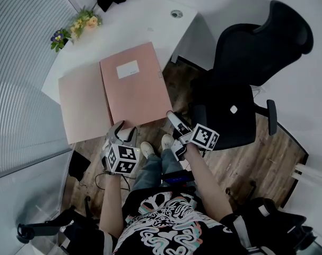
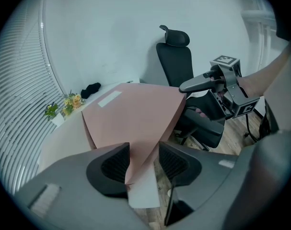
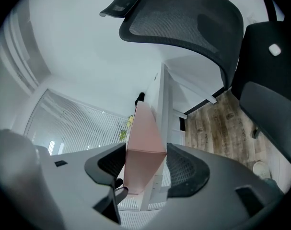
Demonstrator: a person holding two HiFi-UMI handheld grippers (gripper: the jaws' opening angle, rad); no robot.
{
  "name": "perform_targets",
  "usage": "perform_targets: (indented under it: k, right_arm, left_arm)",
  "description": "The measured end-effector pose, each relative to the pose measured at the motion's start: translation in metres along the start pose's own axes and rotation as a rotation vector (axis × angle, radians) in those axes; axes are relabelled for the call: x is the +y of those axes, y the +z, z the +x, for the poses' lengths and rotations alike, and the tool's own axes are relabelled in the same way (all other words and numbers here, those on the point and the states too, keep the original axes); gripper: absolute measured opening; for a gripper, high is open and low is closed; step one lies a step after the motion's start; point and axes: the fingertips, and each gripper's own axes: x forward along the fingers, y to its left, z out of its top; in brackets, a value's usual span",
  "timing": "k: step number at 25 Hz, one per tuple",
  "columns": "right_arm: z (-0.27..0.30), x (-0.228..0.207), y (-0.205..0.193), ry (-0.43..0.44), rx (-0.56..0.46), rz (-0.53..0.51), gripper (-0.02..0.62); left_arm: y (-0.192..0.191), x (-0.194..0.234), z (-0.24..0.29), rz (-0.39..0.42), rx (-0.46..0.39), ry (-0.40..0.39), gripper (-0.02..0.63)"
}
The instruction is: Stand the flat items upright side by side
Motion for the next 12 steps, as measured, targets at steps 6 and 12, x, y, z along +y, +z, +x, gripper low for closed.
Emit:
perform_targets:
  k: [6, 12]
  right_arm:
    - [-0.005, 0.018, 0.016, 0.003, -0.014, -0.066, 0.259]
    - [-0.006, 0.035, 0.029, 0.002, -0.021, -0.135, 0.258]
  left_arm:
    - [0.008, -0.003, 0.001, -0.036, -0.024, -0.017, 0.192]
    - [0.016, -0.004, 0.004, -0.064, -0.029, -0.040, 0.192]
